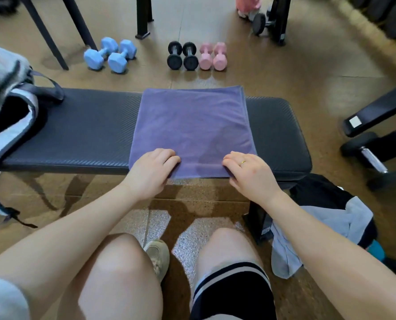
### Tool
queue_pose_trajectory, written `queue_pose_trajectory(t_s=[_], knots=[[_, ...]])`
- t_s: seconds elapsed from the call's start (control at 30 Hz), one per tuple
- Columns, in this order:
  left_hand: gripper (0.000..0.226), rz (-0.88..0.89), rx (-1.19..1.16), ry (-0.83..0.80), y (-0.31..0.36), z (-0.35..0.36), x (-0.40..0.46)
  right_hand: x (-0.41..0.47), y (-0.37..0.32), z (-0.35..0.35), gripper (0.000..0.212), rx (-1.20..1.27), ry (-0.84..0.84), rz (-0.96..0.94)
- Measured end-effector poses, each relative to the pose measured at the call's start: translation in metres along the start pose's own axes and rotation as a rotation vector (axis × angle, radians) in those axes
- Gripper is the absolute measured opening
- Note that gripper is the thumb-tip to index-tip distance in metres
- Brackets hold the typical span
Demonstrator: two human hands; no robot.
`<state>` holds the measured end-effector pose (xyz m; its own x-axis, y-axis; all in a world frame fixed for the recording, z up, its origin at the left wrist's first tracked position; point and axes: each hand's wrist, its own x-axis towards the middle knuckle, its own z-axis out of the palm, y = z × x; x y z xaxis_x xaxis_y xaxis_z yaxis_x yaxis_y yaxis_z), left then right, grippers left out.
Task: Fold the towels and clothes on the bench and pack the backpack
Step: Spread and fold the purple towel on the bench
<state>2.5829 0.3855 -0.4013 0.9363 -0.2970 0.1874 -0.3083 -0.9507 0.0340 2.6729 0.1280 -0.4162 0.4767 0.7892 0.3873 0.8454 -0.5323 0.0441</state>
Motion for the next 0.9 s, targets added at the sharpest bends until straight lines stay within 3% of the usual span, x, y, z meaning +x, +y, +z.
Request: queue_pose_trajectory(t_s=[0.13,0.27,0.37,0.43,0.53,0.67,0.73,0.83,0.9], knots=[[0.034,-0.403,-0.275,0.061,-0.012,-0.019,-0.008,-0.001,0.007,-0.017,0.025,0.076,0.033,0.311],[0.027,-0.547,-0.598,0.117,-0.030,-0.027,-0.017,0.011,0.024,-0.025,0.026,0.570,-0.039,0.794],[0.024,-0.636,-0.634,0.136,-0.041,-0.024,-0.019,0.024,0.029,-0.024,0.018,0.766,0.005,0.995],[0.036,-0.603,-0.651,0.060,-0.043,-0.026,-0.021,0.028,0.028,-0.024,0.016,0.917,0.067,1.103],[0.057,-0.471,-0.561,-0.050,-0.046,-0.026,-0.026,0.028,0.027,-0.027,0.027,1.025,0.100,1.115],[0.018,-0.500,-0.615,0.076,-0.053,-0.026,-0.023,0.027,0.027,-0.028,0.024,0.981,0.023,0.948],[0.012,-0.557,-0.664,0.132,-0.054,-0.025,-0.018,0.028,0.027,-0.028,0.010,0.971,0.079,0.985],[0.014,-0.613,-0.802,0.213,-0.053,-0.028,-0.015,0.027,0.028,-0.032,0.025,0.978,0.073,1.056],[0.018,-0.611,-0.885,0.235,-0.051,-0.036,-0.015,0.025,0.027,-0.038,0.023,1.027,0.020,1.069]])
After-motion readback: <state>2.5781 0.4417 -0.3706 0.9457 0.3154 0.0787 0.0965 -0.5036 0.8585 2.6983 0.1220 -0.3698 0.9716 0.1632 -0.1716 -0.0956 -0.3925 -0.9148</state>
